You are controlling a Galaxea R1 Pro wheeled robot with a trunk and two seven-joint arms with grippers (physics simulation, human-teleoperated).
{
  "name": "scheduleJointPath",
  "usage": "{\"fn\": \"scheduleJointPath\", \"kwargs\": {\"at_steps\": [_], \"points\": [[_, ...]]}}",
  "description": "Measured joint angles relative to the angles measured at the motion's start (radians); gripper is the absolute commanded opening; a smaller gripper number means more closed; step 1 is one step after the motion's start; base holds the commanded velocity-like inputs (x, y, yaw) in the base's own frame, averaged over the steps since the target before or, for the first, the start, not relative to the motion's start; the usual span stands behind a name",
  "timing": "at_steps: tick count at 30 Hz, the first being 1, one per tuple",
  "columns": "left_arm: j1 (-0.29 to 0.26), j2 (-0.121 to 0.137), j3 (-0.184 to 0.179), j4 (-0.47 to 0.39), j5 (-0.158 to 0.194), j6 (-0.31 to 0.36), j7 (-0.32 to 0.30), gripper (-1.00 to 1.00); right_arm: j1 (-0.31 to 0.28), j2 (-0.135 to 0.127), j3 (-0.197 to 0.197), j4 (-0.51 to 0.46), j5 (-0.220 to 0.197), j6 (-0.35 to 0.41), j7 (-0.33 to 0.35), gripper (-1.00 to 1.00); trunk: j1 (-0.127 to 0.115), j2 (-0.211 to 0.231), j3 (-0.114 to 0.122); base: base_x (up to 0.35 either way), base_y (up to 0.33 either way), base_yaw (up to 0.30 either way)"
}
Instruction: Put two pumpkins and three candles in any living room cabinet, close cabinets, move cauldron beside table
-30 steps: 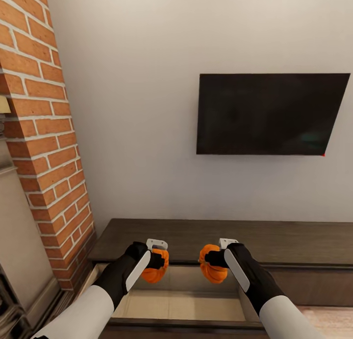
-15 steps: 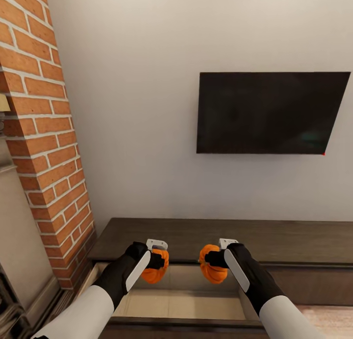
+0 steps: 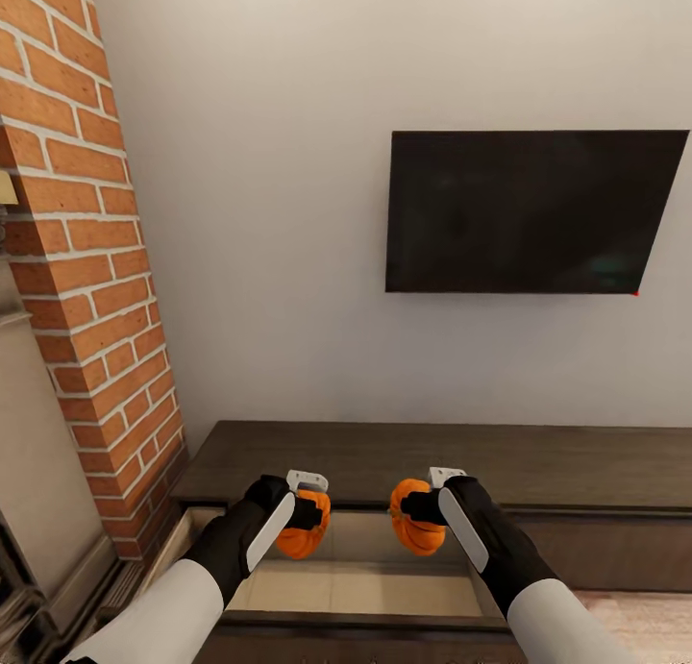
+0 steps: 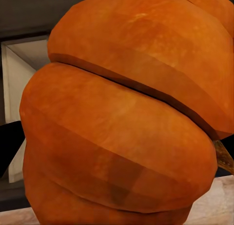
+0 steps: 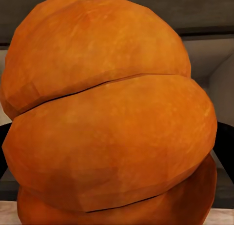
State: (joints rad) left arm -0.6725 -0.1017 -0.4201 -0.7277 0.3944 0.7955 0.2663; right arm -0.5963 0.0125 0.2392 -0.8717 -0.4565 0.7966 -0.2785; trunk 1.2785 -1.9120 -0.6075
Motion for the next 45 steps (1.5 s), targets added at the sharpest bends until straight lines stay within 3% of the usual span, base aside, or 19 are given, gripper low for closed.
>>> {"fn": "scheduleJointPath", "kwargs": {"at_steps": [45], "points": [[0.000, 0.000, 0.000, -0.003, -0.002, -0.003, -0.001, -1.00, 0.000, 0.000, 0.002, 0.000, 0.000, 0.000, 0.000, -1.00, 0.173, -0.315, -0.141, 0.000, 0.000, 0.000]]}}
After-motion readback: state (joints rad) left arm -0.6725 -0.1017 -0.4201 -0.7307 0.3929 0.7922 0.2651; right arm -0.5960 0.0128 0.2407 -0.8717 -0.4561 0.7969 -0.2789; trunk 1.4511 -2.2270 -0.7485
